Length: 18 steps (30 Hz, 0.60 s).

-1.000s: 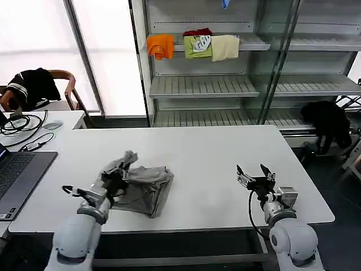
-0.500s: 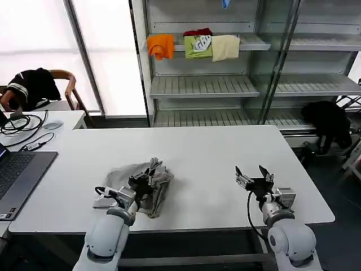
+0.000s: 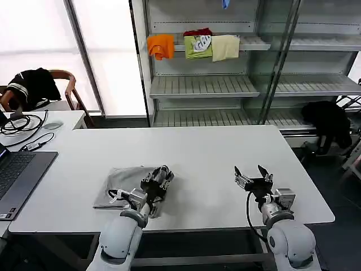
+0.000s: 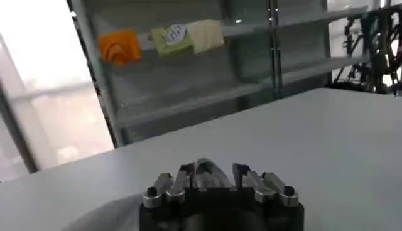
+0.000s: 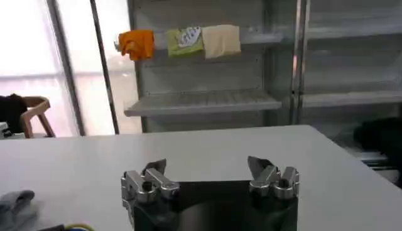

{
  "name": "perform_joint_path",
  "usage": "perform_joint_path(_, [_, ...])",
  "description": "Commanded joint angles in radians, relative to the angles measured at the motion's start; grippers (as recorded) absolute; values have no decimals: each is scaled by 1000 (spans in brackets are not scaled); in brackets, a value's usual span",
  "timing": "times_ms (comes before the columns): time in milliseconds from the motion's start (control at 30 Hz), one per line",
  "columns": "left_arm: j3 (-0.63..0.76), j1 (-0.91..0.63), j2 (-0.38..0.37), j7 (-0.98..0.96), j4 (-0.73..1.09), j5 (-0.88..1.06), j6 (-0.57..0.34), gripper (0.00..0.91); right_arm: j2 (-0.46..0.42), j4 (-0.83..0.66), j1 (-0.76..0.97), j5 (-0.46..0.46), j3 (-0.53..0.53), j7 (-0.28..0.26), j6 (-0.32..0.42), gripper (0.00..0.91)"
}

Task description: Fold and organize the clothes.

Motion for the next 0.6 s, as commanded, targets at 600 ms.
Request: perform_joint_path(600, [-514,52,188,23,224,-407,-151,907,16,-7,1,-21,-33,-13,14,907])
